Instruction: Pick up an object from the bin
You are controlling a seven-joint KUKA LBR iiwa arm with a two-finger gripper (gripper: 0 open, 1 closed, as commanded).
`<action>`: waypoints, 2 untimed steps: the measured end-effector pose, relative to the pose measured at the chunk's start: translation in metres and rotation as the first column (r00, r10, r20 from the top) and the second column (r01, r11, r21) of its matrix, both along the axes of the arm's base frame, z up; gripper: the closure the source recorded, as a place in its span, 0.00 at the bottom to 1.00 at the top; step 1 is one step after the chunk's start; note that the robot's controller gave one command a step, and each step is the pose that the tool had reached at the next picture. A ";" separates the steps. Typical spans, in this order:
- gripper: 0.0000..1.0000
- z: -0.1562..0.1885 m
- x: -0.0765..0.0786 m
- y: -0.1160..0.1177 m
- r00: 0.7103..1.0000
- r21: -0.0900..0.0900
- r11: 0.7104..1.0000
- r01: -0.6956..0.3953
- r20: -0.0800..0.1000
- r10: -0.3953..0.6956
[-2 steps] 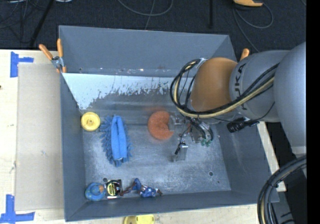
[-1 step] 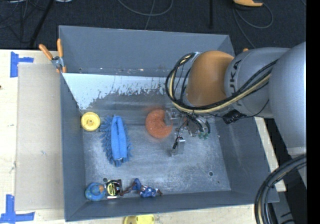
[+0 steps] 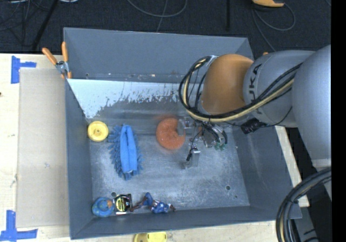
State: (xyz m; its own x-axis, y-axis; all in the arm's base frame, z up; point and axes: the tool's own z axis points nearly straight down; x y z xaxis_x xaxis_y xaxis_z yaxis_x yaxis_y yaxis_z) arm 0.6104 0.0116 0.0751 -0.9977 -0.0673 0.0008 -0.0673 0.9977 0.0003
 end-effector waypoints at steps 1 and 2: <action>0.00 0.020 0.000 0.009 1.000 0.000 1.000 0.004 0.001 -0.004; 0.00 0.034 0.007 0.015 1.000 0.000 1.000 -0.003 0.005 0.003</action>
Offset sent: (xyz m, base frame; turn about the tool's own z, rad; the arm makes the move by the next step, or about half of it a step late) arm 0.0061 0.0148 0.0333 -0.0011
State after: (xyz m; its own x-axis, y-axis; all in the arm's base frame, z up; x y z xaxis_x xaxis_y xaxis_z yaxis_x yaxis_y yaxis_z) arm 0.6178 0.0265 0.1090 -0.9975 -0.0704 -0.0043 -0.0704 0.9975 0.0004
